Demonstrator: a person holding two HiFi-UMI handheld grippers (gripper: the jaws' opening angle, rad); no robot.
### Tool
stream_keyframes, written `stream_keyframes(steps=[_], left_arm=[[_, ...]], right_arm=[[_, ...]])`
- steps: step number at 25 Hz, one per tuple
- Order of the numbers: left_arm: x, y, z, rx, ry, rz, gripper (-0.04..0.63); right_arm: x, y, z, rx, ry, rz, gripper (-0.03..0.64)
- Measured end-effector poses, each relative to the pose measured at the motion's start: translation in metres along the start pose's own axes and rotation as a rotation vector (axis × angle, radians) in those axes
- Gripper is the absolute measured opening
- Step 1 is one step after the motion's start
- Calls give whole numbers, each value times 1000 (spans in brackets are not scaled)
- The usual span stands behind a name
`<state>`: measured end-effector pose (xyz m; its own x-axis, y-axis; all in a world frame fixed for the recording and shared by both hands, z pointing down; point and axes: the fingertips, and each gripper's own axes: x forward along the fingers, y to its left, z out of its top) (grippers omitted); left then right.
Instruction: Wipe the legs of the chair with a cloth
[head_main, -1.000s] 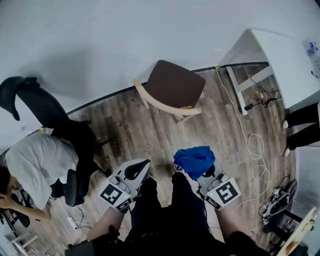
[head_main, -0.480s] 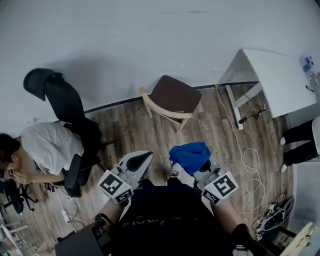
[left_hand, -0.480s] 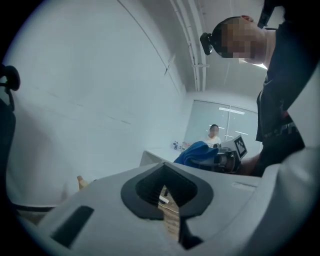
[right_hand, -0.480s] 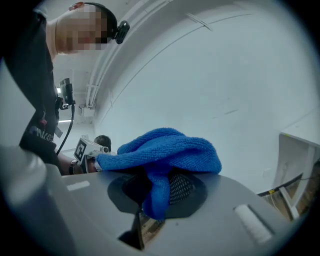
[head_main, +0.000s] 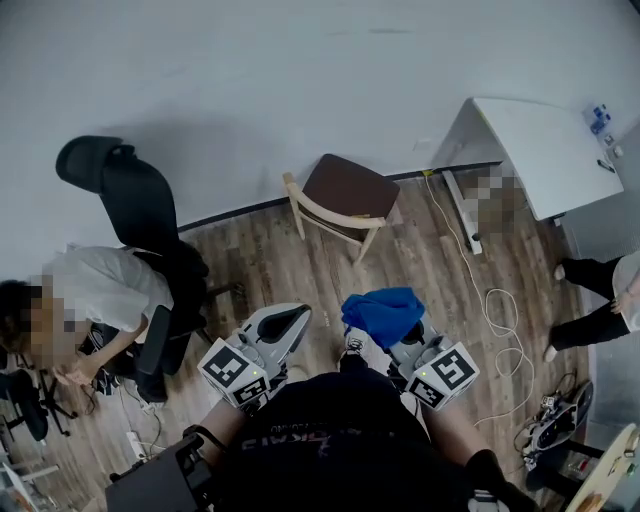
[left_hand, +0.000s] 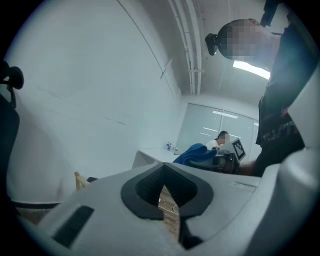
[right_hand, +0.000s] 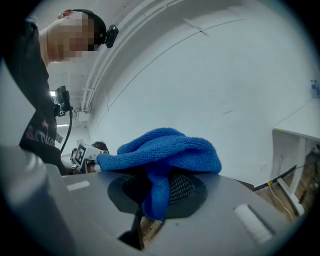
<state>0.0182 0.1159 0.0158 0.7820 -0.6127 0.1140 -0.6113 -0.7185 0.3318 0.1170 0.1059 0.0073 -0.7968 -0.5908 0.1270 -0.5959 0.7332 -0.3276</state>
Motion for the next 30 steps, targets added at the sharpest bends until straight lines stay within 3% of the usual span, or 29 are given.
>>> stream_keyframes(steps=[14, 30], left_arm=[[-113, -17, -40, -57, 44, -79, -3], [-149, -26, -44, -53, 13, -70, -3]], right_arm=[[5, 140, -62, 48, 15, -39, 63], [17, 178, -68, -4, 40, -3, 63]])
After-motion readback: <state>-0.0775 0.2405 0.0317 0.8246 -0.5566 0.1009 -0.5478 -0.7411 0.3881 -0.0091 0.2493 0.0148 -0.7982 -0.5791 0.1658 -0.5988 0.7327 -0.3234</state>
